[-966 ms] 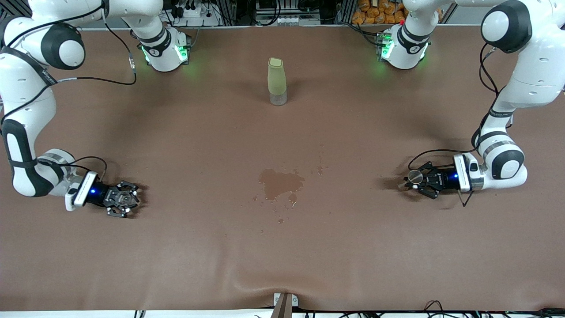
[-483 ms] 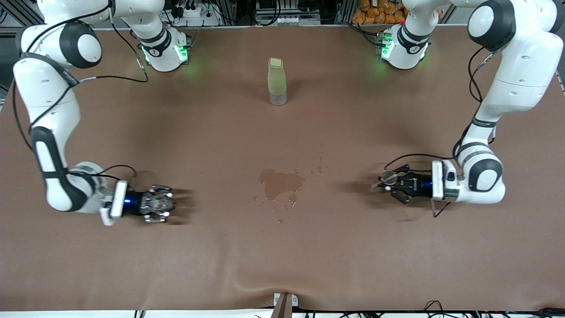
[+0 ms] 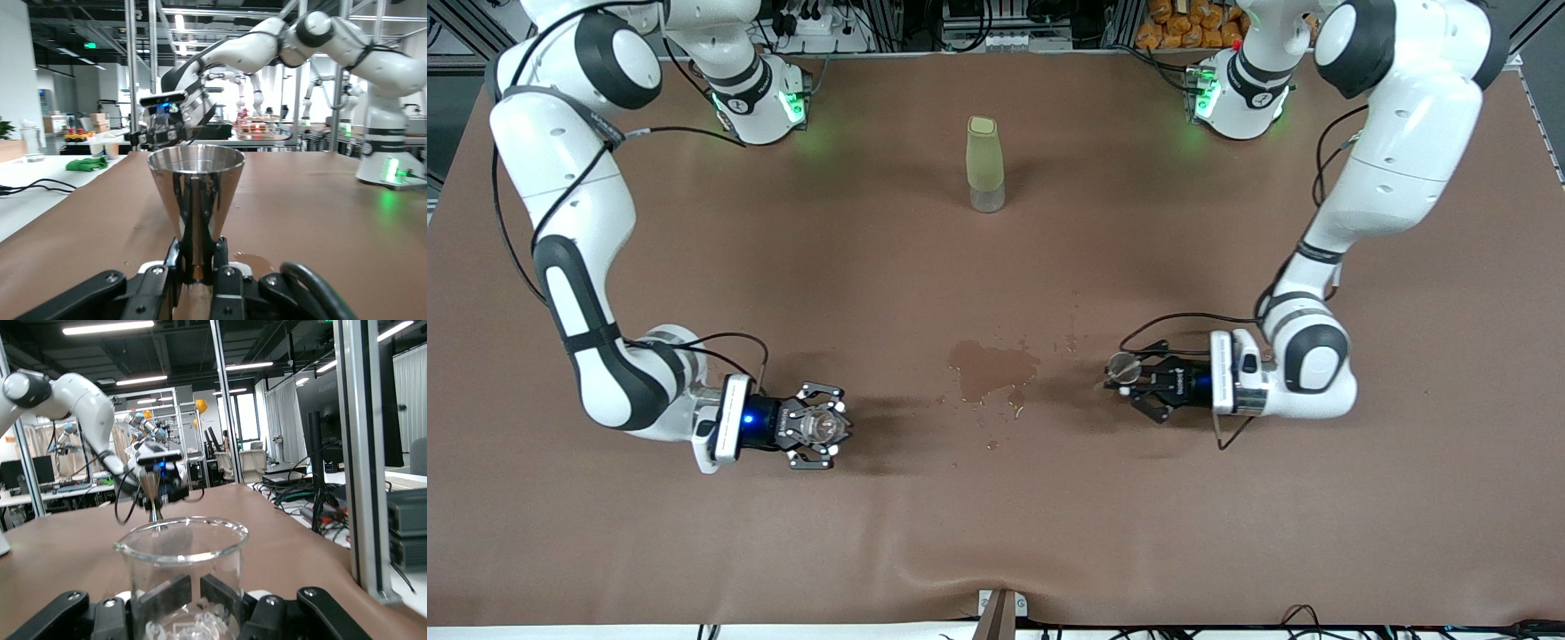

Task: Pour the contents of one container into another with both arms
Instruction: 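Lift the jigger with the left gripper while the right gripper brings the beaker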

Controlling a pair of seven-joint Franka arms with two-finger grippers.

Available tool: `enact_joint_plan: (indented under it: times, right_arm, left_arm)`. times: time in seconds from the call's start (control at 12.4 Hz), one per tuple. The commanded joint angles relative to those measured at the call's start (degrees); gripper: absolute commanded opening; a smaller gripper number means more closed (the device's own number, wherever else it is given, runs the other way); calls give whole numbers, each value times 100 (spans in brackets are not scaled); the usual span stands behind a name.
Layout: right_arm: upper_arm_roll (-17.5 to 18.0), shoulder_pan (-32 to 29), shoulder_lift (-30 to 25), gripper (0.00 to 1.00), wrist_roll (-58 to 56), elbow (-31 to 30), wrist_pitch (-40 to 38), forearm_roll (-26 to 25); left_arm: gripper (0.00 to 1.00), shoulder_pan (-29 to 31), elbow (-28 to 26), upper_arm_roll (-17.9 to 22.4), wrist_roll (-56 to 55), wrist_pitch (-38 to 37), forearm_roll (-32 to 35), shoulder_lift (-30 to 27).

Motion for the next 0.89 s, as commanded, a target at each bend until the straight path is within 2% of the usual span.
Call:
enact_joint_plan:
  times: [0.0,0.16,0.32,0.56,0.8]
  right_arm:
    - [496,-39,-160,0,175,-132,417,151]
    - [717,-39,-160,0,192,-141,612,186]
    - [779,57,-169,0,358,-176,674,405]
    - [779,452,-169,0,877,-176,682,546]
    - [788,768,-177,0,878,-167,1015,959]
  left_arm:
    - [0,-388,335,46,22,414,-552,200]
    - [0,-625,573,46,135,591,-990,445]
    - [0,-907,802,90,338,767,-1510,587]
    - [0,-1170,1039,99,400,1407,-1582,605]
    - [0,-1399,1092,99,400,1733,-1907,614]
